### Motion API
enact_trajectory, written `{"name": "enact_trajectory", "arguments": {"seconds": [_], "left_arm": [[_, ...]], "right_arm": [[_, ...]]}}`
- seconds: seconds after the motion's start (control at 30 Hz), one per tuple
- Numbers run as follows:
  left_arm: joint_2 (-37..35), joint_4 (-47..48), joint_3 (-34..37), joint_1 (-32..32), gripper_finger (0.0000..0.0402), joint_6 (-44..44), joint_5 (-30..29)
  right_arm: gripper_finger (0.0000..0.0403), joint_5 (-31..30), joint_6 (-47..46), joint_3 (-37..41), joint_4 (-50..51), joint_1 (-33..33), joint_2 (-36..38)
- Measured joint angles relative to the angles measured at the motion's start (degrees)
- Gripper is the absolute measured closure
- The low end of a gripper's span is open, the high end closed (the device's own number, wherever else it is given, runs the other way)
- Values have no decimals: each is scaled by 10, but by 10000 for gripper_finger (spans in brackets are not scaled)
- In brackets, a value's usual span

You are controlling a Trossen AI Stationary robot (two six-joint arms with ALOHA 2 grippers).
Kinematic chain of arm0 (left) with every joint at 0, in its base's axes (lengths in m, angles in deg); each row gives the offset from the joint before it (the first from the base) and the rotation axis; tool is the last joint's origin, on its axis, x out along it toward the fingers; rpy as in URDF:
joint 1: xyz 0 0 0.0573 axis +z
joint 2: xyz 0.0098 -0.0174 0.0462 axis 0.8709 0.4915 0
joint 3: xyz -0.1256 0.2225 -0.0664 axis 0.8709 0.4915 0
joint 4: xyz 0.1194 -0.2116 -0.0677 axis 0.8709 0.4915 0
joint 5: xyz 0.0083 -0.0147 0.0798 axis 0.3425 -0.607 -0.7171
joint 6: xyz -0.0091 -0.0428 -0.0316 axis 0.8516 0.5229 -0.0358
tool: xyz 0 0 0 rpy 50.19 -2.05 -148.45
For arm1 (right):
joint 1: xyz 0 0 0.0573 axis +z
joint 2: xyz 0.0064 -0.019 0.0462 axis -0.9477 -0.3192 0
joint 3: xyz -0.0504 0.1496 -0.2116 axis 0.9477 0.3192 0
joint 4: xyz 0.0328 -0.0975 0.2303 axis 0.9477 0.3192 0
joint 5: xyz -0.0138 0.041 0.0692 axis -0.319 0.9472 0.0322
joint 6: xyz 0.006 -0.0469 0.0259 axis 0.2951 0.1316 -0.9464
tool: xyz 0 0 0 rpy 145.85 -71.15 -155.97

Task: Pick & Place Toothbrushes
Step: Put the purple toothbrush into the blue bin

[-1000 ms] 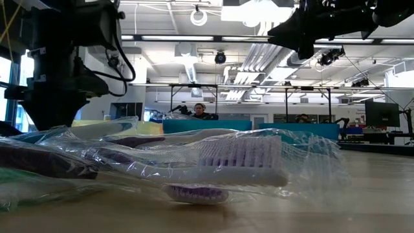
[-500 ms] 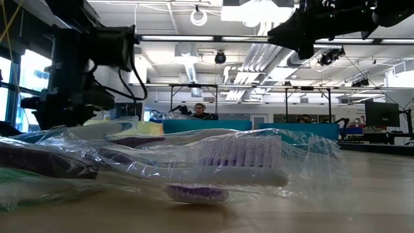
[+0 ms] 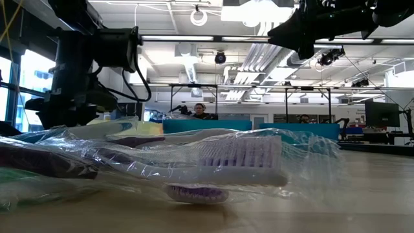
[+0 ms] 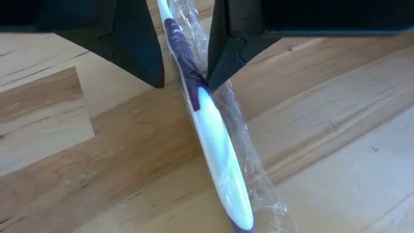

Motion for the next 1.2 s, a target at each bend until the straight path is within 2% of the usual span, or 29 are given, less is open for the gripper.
{"name": "enact_trajectory", "arguments": {"seconds": [0.43, 0.97, 1.2], "left_arm": [[1, -8, 0, 0, 384, -5, 28], [-8, -30, -1, 0, 393, -73, 46], [-7, -31, -39, -1, 394, -130, 29]], "right_arm": [[283, -9, 0, 0, 0, 0, 0], [283, -9, 0, 0, 1, 0, 0], [283, -9, 0, 0, 17, 0, 0]]}}
